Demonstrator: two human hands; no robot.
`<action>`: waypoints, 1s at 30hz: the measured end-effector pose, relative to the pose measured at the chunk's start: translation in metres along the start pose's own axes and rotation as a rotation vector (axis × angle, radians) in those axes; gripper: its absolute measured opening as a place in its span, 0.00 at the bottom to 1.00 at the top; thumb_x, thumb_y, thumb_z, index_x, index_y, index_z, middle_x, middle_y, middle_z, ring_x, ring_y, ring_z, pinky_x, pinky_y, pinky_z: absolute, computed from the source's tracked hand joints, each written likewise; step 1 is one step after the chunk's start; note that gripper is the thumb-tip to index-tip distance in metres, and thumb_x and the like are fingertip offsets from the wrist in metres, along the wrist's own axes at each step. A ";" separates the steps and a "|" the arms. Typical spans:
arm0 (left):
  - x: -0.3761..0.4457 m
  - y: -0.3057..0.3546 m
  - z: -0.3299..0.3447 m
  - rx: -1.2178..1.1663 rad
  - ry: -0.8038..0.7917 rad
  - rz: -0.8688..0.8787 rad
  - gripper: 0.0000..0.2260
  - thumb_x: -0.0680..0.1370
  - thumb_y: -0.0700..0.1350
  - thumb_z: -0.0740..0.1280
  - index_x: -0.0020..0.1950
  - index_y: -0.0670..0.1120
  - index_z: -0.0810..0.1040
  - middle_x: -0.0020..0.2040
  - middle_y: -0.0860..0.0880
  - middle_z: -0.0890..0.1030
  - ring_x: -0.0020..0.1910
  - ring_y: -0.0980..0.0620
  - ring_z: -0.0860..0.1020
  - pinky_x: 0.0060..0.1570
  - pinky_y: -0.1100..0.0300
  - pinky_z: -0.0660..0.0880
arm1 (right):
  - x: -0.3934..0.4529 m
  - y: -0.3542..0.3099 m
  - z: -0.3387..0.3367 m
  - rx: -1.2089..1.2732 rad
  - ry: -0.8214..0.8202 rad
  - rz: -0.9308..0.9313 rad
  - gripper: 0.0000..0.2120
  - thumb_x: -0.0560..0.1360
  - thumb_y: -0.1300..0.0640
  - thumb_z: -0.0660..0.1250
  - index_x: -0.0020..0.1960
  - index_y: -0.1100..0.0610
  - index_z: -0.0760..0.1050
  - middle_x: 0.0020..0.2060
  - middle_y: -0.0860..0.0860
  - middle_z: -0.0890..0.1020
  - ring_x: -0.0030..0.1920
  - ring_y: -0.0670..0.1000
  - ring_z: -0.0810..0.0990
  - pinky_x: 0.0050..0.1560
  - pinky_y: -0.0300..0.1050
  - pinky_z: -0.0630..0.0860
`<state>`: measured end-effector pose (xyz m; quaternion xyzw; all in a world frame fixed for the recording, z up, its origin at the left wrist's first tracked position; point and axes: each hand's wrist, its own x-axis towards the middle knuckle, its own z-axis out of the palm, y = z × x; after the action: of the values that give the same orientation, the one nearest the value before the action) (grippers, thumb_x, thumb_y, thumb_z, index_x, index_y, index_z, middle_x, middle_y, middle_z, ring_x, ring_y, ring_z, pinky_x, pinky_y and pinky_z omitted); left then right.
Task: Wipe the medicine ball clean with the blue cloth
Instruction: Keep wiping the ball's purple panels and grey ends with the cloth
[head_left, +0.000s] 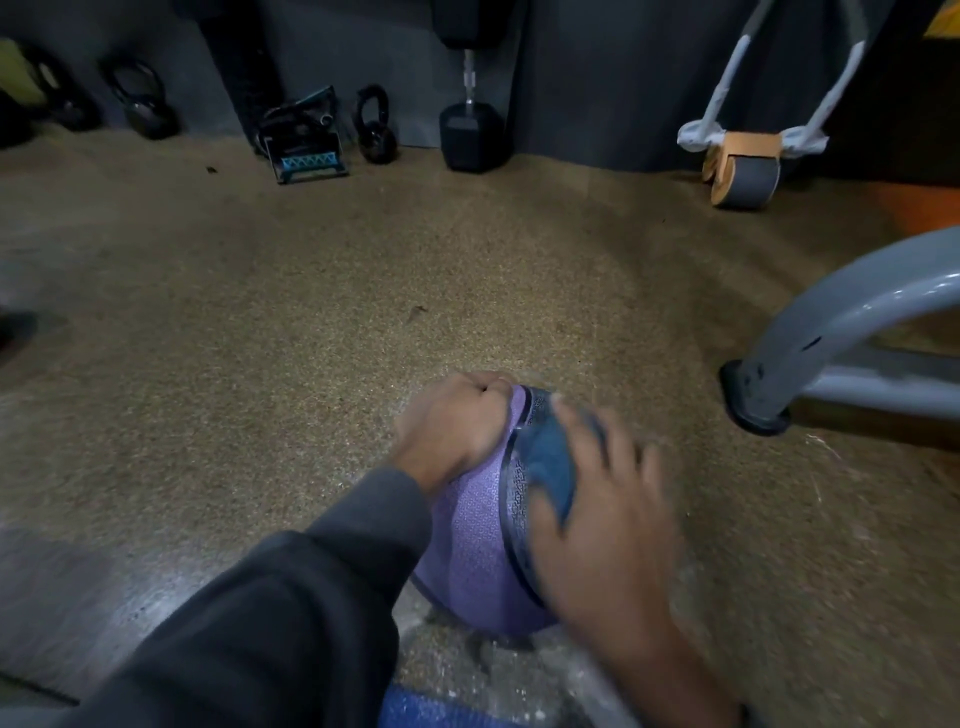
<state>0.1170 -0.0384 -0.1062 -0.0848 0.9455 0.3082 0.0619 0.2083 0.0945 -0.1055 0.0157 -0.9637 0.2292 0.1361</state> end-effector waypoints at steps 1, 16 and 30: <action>0.004 0.000 -0.001 -0.006 -0.016 -0.004 0.17 0.80 0.54 0.54 0.58 0.60 0.81 0.60 0.56 0.82 0.61 0.49 0.78 0.52 0.59 0.71 | -0.009 -0.005 0.001 -0.040 0.010 -0.051 0.32 0.69 0.42 0.56 0.71 0.48 0.70 0.68 0.52 0.74 0.59 0.59 0.73 0.53 0.57 0.75; -0.003 0.001 0.011 0.027 0.050 0.321 0.24 0.80 0.57 0.46 0.71 0.58 0.73 0.71 0.60 0.73 0.71 0.56 0.68 0.72 0.53 0.62 | 0.085 0.036 0.009 0.251 -0.132 0.332 0.16 0.73 0.43 0.59 0.57 0.47 0.76 0.54 0.54 0.81 0.56 0.62 0.78 0.58 0.56 0.74; -0.004 0.014 0.010 0.088 0.088 0.261 0.19 0.84 0.53 0.51 0.71 0.57 0.74 0.71 0.58 0.73 0.70 0.54 0.70 0.67 0.58 0.64 | 0.056 0.029 0.008 0.083 -0.069 0.081 0.27 0.75 0.42 0.53 0.73 0.46 0.66 0.69 0.50 0.73 0.62 0.59 0.71 0.62 0.54 0.68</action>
<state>0.1187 -0.0212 -0.1052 0.0282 0.9629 0.2680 -0.0163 0.1494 0.1187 -0.1096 -0.0098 -0.9573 0.2738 0.0926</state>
